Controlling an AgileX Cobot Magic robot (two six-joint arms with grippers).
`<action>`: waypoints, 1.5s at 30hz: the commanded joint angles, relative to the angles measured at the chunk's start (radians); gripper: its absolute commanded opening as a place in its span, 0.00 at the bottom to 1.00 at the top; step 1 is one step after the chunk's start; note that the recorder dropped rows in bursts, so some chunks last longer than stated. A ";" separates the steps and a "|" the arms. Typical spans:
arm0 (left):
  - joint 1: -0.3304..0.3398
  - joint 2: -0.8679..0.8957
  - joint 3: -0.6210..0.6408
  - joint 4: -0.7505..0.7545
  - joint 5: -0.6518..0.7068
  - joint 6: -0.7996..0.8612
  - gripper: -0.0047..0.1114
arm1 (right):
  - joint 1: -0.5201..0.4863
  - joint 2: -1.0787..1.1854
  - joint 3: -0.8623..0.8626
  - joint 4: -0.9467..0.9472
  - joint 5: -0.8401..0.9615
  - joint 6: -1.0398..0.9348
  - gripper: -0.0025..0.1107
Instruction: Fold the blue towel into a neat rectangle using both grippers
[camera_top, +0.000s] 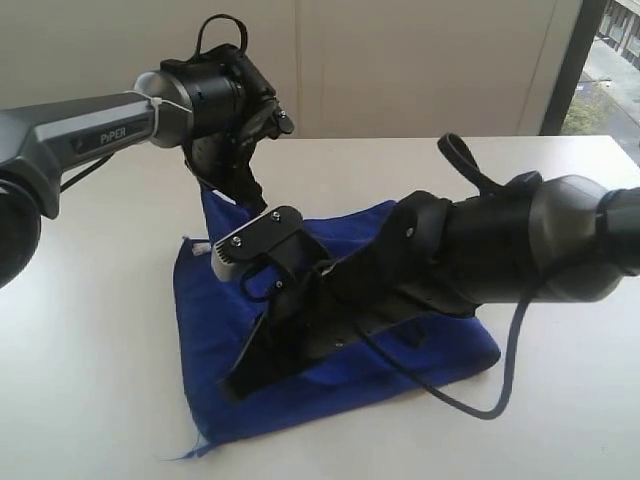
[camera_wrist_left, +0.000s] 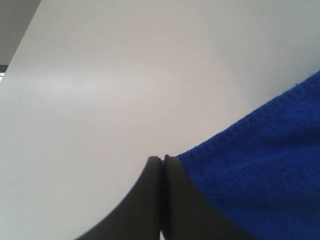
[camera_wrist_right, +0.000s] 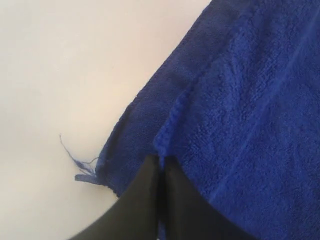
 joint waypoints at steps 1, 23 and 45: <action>0.005 -0.012 -0.005 0.001 0.033 0.040 0.04 | 0.005 -0.028 0.004 -0.018 -0.017 -0.003 0.02; 0.005 -0.100 -0.005 0.001 0.070 0.076 0.04 | 0.005 -0.199 -0.056 -0.476 0.113 0.433 0.02; 0.008 -0.063 -0.005 0.016 0.145 0.105 0.04 | 0.057 -0.101 -0.056 -0.444 0.057 0.402 0.02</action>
